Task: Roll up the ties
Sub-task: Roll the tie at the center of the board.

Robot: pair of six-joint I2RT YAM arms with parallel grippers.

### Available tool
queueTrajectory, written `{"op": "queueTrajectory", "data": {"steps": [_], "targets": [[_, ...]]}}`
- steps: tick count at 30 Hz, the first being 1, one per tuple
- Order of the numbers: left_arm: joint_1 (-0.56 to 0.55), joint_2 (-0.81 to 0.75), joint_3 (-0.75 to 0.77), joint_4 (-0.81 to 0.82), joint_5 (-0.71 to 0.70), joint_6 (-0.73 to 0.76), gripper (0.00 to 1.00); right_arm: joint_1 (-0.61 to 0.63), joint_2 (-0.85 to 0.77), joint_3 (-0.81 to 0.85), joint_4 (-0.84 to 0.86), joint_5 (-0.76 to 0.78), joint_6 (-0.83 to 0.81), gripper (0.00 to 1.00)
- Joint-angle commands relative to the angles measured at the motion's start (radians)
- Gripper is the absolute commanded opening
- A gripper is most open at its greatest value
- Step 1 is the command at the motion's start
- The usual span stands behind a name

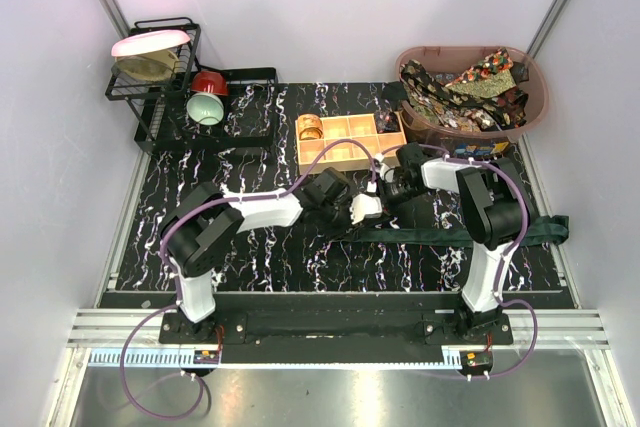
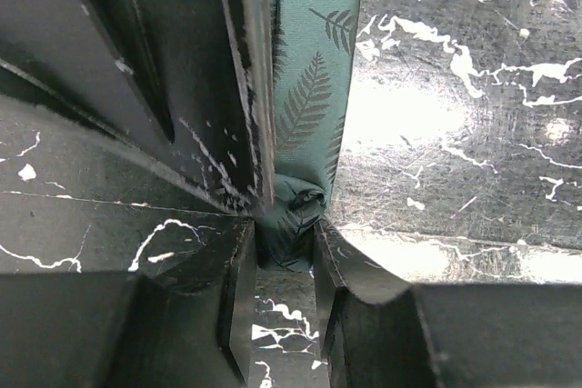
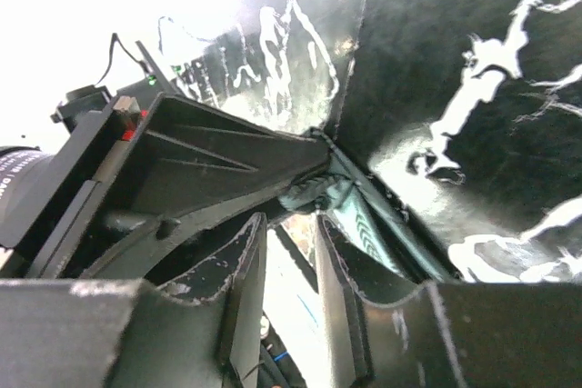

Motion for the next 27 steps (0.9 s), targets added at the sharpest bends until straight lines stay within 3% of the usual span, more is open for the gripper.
{"op": "queueTrajectory", "data": {"steps": [1,18,19,22,27], "targets": [[-0.015,0.068,0.032,-0.163,-0.106,0.017,0.27,0.006,-0.027,-0.032,0.071,-0.07,0.035,0.34],[-0.034,0.089,0.049,-0.215,-0.112,0.017,0.29,0.052,0.001,-0.116,0.261,-0.06,0.116,0.34],[-0.034,0.089,0.049,-0.215,-0.109,0.018,0.29,0.054,0.005,-0.11,0.261,-0.051,0.111,0.33],[-0.032,0.088,0.05,-0.221,-0.106,0.02,0.31,0.052,0.03,-0.099,0.234,-0.023,0.105,0.03],[-0.02,0.065,0.038,-0.213,-0.057,0.035,0.42,0.04,0.01,-0.093,0.11,0.066,0.021,0.0]]}}
